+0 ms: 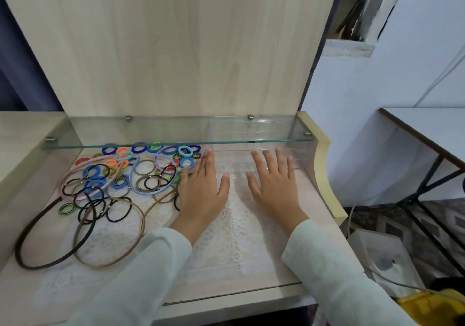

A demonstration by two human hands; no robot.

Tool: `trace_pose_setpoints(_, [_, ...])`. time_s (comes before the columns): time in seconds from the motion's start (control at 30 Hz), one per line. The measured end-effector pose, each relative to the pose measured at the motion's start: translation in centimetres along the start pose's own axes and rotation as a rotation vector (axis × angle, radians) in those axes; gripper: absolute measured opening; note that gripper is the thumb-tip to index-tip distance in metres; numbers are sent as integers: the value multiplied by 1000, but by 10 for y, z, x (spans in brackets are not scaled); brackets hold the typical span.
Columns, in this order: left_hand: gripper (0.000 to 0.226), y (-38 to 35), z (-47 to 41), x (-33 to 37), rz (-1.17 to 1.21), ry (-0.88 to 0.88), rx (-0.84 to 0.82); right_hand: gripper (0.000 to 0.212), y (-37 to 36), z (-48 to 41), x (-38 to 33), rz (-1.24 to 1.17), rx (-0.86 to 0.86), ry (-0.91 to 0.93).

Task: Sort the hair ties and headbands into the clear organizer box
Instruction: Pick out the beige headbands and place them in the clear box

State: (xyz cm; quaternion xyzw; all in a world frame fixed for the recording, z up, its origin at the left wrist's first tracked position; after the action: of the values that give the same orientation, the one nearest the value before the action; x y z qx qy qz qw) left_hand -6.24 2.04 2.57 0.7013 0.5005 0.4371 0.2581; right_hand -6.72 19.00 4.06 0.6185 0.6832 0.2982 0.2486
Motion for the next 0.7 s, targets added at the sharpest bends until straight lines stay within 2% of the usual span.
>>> trace_pose_setpoints(0.13, [76, 3, -1, 1, -12, -1, 6, 54, 7, -3, 2, -38, 12, -26])
trace_pose_setpoints(0.3, [64, 15, 0, 3, 95, 19, 34, 51, 18, 0, 3, -76, 32, -47])
trace_pose_setpoints(0.5, [62, 20, 5, 2, 132, 38, -5, 37, 38, 0, 10, -126, 147, -94])
trace_pose_setpoints(0.6, [59, 21, 4, 2, 192, 125, -61, 32, 45, -10, 24, -251, 231, -190])
trace_pose_setpoints(0.7, [58, 24, 2, 5, 258, 201, -115, 31, 48, -21, 47, -291, 272, -378])
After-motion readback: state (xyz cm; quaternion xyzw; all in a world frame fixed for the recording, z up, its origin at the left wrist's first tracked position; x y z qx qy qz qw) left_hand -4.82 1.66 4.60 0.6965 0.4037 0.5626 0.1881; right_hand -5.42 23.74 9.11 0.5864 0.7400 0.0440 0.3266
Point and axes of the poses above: each hand's wrist, its own z-axis away from the middle knuckle, its own y-axis out of the back of the hand, x = y × z, the point moved 6 cm from there along -z, towards the middle knuckle, and after that the axes turned 12 degrees about x, right-handed, at the moved point
